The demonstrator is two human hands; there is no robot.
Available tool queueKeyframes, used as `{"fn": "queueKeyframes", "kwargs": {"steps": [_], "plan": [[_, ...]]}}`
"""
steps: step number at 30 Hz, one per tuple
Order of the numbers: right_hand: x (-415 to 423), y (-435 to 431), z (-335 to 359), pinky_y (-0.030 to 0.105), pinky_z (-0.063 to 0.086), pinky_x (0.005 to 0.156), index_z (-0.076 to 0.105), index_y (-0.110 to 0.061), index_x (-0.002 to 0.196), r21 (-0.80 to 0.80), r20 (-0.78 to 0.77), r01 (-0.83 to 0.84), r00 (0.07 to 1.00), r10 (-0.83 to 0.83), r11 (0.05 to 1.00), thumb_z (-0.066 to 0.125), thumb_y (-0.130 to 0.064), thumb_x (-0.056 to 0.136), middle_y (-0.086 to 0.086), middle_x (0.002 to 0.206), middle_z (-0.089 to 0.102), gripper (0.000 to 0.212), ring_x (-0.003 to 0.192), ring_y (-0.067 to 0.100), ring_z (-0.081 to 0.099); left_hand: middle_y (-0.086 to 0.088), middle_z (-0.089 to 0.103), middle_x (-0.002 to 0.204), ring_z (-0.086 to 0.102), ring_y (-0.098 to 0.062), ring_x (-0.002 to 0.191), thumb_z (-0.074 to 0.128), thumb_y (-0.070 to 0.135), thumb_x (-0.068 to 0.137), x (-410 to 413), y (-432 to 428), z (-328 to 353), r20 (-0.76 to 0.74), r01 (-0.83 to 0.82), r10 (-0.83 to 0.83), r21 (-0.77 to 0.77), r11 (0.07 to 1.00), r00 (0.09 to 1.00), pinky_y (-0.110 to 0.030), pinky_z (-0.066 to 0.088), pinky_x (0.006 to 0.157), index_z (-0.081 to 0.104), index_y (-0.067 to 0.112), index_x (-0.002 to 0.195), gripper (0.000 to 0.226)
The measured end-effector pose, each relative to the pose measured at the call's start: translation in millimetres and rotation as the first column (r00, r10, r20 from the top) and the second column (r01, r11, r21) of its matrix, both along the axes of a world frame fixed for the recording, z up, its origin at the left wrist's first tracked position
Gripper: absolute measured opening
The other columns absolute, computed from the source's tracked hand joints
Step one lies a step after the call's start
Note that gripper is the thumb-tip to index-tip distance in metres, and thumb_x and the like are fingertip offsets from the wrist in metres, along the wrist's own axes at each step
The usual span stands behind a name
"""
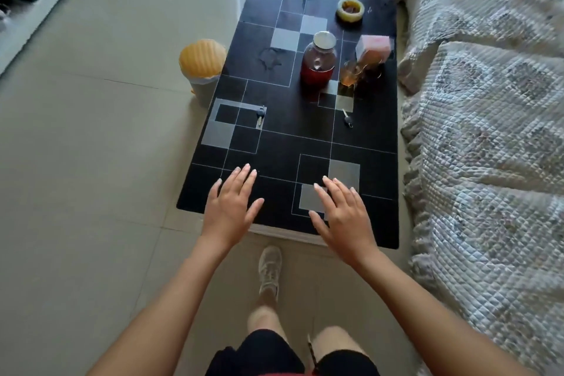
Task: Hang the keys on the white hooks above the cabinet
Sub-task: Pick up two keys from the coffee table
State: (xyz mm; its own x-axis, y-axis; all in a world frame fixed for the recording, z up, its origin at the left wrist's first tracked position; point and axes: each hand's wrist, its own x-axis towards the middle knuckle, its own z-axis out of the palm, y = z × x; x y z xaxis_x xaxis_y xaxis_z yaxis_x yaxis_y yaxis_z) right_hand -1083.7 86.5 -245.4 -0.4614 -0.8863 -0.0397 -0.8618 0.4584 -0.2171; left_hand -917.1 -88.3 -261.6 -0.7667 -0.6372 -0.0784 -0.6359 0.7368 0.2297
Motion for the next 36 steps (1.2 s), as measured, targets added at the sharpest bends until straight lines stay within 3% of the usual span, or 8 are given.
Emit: {"fn": "queueKeyframes", "kwargs": {"steps": [6, 10, 14, 18, 23, 29, 36], "plan": [[-52, -92, -66, 0.045, 0.032, 0.11, 0.047, -0.014, 0.136, 0.012, 0.055, 0.036, 0.998, -0.037, 0.999, 0.038, -0.043, 0.091, 0.01, 0.143, 0.048, 0.055, 0.134, 0.026, 0.043, -0.001, 0.032, 0.154, 0.024, -0.016, 0.144, 0.048, 0.041, 0.095, -86, -94, -81, 0.042, -0.006, 0.001, 0.111, 0.994, 0.999, -0.041, 0.025, 0.115, 0.038, 0.017, 0.144, 0.056], [-91, -144, -158, 0.047, 0.034, 0.111, 0.046, -0.013, 0.138, 0.061, 0.089, 0.031, 0.995, -0.037, 0.998, 0.035, -0.045, 0.091, 0.012, 0.146, 0.044, 0.057, 0.136, 0.026, 0.04, 0.002, 0.024, 0.158, 0.014, -0.013, 0.147, 0.043, 0.043, 0.097, -149, -143, -174, 0.124, 0.058, -0.08, 0.177, 0.983, 0.989, -0.038, 0.018, 0.117, 0.03, 0.017, 0.148, 0.058], [-133, -194, -238, 0.05, 0.035, 0.11, 0.045, -0.012, 0.138, 0.101, 0.07, 0.034, 0.997, -0.041, 0.994, 0.036, -0.044, 0.091, 0.015, 0.147, 0.041, 0.058, 0.136, 0.029, 0.039, -0.001, 0.022, 0.158, 0.014, -0.014, 0.147, 0.044, 0.042, 0.097, -205, -199, -238, 0.103, -0.006, -0.006, 0.116, 0.993, 0.995, -0.037, 0.018, 0.116, 0.028, 0.016, 0.149, 0.059], [-167, -225, -288, 0.05, 0.032, 0.11, 0.044, -0.009, 0.139, 0.082, 0.03, 0.029, 0.999, -0.032, 0.996, 0.053, -0.038, 0.091, 0.017, 0.149, 0.038, 0.057, 0.137, 0.031, 0.037, -0.003, 0.018, 0.16, 0.013, -0.016, 0.147, 0.04, 0.04, 0.098, -238, -242, -280, 0.141, -0.049, 0.046, 0.017, 0.999, 0.989, -0.041, 0.021, 0.116, 0.022, 0.013, 0.15, 0.062], [-193, -236, -308, 0.051, 0.032, 0.11, 0.043, -0.009, 0.139, 0.088, 0.004, 0.03, 1.0, -0.031, 0.996, 0.056, -0.038, 0.09, 0.017, 0.149, 0.038, 0.059, 0.138, 0.031, 0.037, 0.0, 0.008, 0.161, 0.007, -0.016, 0.148, 0.03, 0.043, 0.101, -245, -255, -305, 0.2, -0.06, 0.055, 0.018, 0.998, 0.978, -0.042, 0.018, 0.117, 0.01, 0.015, 0.152, 0.062], [-230, -232, -307, 0.05, 0.026, 0.113, 0.04, -0.01, 0.142, 0.135, -0.015, 0.094, 0.996, -0.092, 0.986, 0.053, -0.039, 0.092, 0.017, 0.152, 0.033, 0.059, 0.14, 0.032, 0.032, 0.003, 0.008, 0.161, 0.006, -0.014, 0.148, 0.032, 0.044, 0.1, -275, -232, -304, 0.155, 0.117, -0.127, 0.07, 0.991, 0.98, -0.041, 0.015, 0.117, 0.011, 0.018, 0.153, 0.062], [-270, -212, -306, 0.051, 0.024, 0.114, 0.037, -0.011, 0.143, 0.16, -0.095, 0.232, 0.971, -0.219, 0.959, 0.046, -0.044, 0.093, 0.017, 0.153, 0.03, 0.06, 0.142, 0.031, 0.027, 0.004, 0.004, 0.161, 0.001, -0.013, 0.148, 0.03, 0.045, 0.1, -337, -188, -305, 0.104, 0.198, -0.213, 0.133, 0.971, 0.972, -0.04, 0.011, 0.119, 0.007, 0.02, 0.153, 0.062]]}}
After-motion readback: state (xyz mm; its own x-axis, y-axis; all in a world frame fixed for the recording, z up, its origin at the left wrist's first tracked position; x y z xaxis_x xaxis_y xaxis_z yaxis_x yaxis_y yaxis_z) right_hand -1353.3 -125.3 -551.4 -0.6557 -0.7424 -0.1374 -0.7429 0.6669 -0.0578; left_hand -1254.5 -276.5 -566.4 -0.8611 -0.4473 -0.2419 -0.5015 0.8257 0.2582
